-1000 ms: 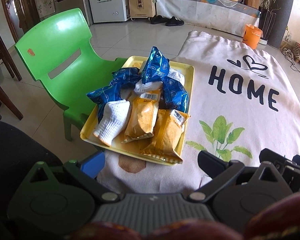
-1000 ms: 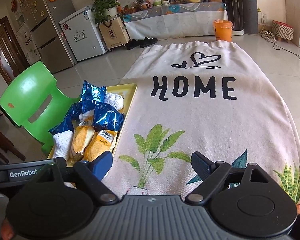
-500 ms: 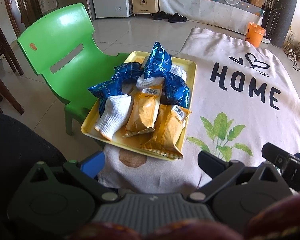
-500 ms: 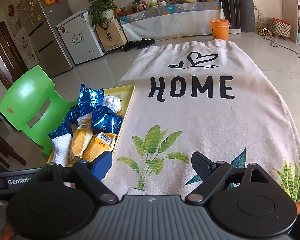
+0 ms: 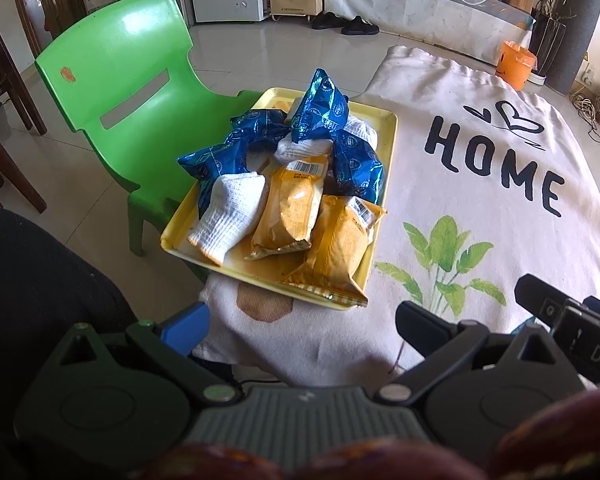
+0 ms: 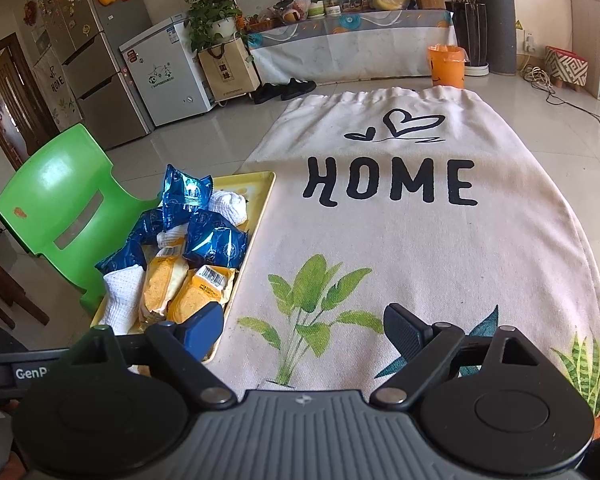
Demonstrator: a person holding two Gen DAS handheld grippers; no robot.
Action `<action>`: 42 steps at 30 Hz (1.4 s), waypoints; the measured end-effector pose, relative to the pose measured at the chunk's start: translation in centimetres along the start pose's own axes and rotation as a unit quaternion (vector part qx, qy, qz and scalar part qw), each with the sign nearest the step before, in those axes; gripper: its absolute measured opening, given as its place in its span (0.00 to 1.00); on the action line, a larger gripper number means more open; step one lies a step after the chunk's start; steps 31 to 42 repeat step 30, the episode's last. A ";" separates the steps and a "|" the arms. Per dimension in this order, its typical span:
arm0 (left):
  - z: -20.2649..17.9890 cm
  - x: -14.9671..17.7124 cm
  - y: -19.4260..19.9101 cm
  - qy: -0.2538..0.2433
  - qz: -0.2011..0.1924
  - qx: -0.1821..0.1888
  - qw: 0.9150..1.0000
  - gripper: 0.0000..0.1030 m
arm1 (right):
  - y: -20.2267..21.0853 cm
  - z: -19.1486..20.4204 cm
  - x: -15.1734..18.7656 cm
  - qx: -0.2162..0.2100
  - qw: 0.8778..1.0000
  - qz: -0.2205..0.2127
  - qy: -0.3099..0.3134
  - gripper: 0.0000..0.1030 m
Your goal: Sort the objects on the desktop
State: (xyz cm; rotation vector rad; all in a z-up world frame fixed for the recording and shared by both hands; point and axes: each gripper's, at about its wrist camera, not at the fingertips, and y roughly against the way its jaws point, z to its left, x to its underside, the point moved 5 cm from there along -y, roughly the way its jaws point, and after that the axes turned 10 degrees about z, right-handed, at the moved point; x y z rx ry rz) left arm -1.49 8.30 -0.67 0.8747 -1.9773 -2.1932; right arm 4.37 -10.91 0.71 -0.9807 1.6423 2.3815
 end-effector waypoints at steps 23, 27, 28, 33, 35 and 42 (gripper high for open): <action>0.8 0.0 -1.2 0.010 0.018 0.004 1.000 1.00 | -1.4 0.4 0.1 0.014 1.000 0.008 -0.002 0.85; 0.8 0.0 -1.6 0.008 0.020 0.003 1.000 1.00 | -1.7 0.4 0.1 0.016 1.000 0.011 -0.005 0.85; 0.9 0.0 -1.7 0.008 0.021 0.003 1.000 1.00 | -1.8 0.4 0.1 0.017 1.000 0.012 -0.006 0.85; 0.8 0.0 -1.9 0.008 0.024 0.008 1.000 0.99 | -1.9 0.3 0.1 0.017 1.000 0.015 -0.008 0.85; 0.8 0.0 -1.9 0.008 0.024 0.008 1.000 0.99 | -1.9 0.3 0.1 0.017 1.000 0.015 -0.008 0.85; 0.8 0.0 -1.9 0.008 0.024 0.008 1.000 0.99 | -1.9 0.3 0.1 0.017 1.000 0.015 -0.008 0.85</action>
